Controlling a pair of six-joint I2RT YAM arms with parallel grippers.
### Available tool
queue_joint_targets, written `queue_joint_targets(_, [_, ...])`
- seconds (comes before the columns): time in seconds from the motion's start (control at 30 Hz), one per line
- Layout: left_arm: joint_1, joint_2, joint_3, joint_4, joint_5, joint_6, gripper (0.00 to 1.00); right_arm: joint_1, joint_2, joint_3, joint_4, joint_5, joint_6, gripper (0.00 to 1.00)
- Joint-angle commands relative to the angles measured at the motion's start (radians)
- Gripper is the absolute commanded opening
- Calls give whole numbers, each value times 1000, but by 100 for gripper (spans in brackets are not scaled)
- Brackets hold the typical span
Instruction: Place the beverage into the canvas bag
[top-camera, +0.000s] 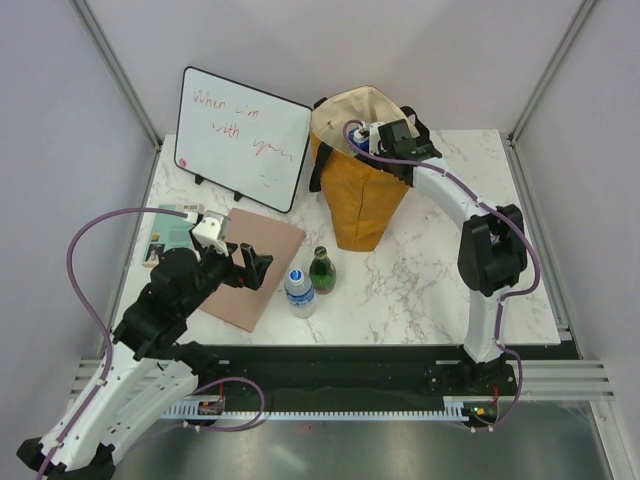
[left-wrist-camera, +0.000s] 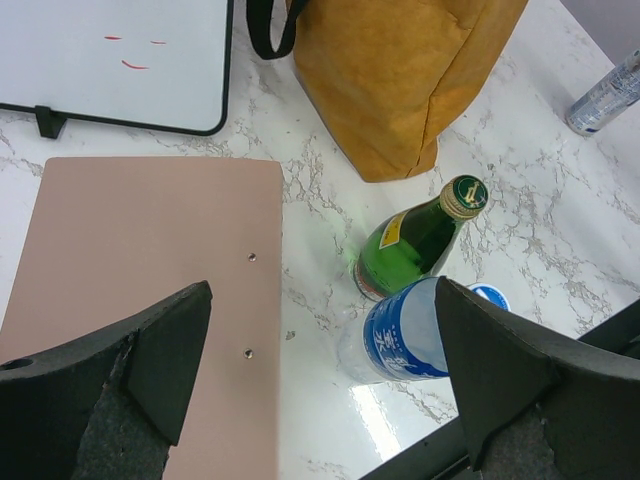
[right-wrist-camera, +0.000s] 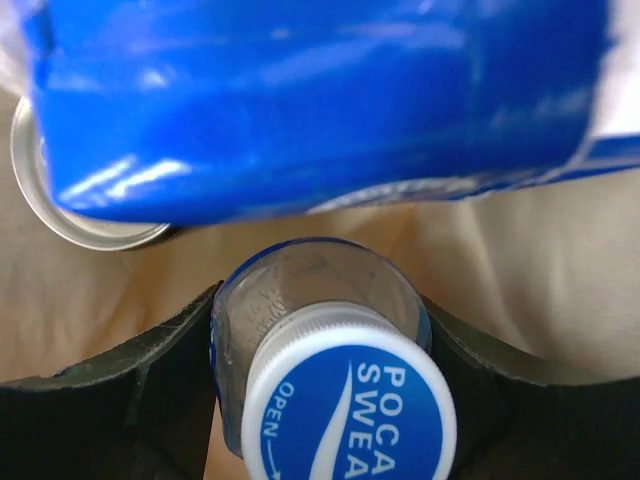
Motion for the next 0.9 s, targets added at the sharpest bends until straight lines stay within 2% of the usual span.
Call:
queue_joint_targets(0.0, [-7,3,0,36,-9,19,100,-1,-84,-19,107,14,-15,27])
queue_joint_targets(0.07, [-7,0,0,36,-11,19,100,-1,-90,-27,110,20,-13,33])
queue_joint_targets(0.2, [-7,0,1,36,-6,19,100,-1,-103,-25,110,37,-7,52])
queue_joint_targets(0.4, [-7,-3,0,37,-9,19,100,-1,-148,-14,98,65,2,69])
queue_joint_targets(0.6, [-7,-4,-2,36,-9,19,100,1,-195,2,65,108,-1,77])
queue_joint_targets(0.87, [-7,0,1,36,-9,19,100,1,-228,90,-30,162,22,79])
